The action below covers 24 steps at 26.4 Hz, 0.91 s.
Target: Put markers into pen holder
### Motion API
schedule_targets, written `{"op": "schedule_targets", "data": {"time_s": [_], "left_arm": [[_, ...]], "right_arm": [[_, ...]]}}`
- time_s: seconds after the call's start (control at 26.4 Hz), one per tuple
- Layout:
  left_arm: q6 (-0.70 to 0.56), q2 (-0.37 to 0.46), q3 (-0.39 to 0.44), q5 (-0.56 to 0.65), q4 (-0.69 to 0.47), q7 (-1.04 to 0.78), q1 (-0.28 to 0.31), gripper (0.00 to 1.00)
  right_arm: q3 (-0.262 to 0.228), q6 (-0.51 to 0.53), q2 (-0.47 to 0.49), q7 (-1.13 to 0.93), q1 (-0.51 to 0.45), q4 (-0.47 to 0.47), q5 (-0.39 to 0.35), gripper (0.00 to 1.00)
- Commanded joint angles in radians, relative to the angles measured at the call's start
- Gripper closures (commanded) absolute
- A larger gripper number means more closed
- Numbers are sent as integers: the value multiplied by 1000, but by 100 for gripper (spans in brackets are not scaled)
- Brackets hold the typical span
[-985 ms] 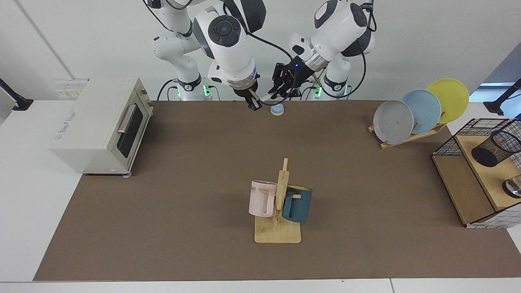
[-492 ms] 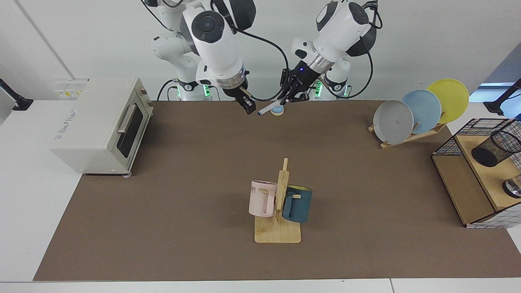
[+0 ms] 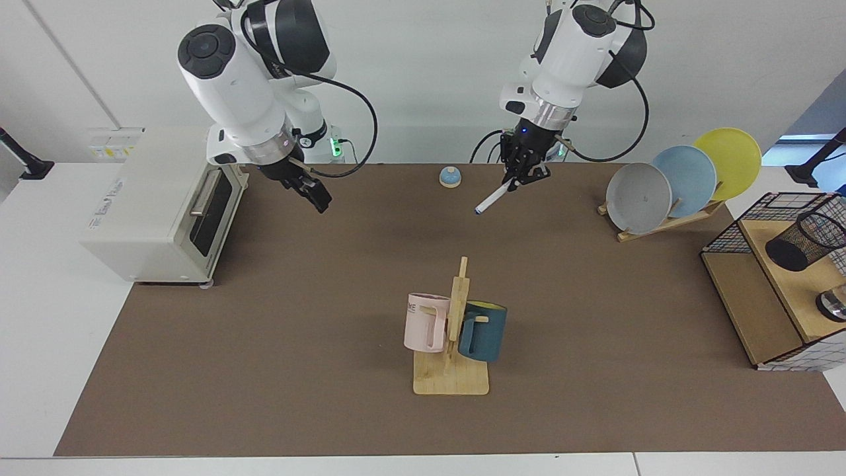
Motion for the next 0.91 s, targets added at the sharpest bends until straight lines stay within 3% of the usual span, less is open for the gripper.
{"op": "schedule_targets", "data": {"time_s": [0.0, 0.27, 0.57, 0.68, 0.87], "left_arm": [[-96, 96, 3, 153, 164, 121, 35, 100], [-102, 153, 28, 332, 274, 381, 92, 100], [-90, 179, 34, 616, 344, 620, 98, 100], [-53, 215, 34, 644, 382, 737, 116, 100], [10, 291, 31, 643, 474, 994, 208, 100]], "right_arm": [[15, 16, -11, -222, -54, -20, -65, 0], [15, 24, -43, -406, -141, -48, -65, 0], [15, 48, -60, -575, -194, -86, -65, 0], [15, 57, -77, -604, -197, -114, -67, 0], [15, 161, -143, -597, -194, -213, -68, 0]]}}
